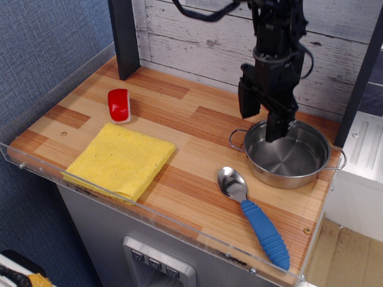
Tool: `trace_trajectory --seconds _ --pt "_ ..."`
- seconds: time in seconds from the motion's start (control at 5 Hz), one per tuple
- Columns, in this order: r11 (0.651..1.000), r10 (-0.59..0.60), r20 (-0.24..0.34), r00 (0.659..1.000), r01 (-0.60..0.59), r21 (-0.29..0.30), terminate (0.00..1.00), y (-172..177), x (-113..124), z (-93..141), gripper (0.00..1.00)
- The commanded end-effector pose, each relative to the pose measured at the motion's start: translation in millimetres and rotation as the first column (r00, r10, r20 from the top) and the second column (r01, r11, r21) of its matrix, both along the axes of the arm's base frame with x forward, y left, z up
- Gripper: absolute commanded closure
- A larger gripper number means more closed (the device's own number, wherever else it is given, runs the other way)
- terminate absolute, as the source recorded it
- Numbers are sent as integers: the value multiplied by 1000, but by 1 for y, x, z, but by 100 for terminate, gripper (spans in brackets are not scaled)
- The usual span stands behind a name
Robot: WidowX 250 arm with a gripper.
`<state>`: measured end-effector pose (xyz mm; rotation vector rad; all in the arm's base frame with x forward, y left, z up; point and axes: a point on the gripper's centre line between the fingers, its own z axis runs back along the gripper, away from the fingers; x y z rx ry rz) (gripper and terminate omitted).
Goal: Pick up the pot and place it behind the blue spoon
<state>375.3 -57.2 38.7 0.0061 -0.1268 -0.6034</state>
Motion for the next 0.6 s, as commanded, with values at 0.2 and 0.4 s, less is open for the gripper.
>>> trace_trajectory --seconds 0.2,0.4 --pt "942 325 122 938 -333 49 0 18 -74 62 0" --pt "903 418 88 904 -424 67 100 30 -106 67 0"
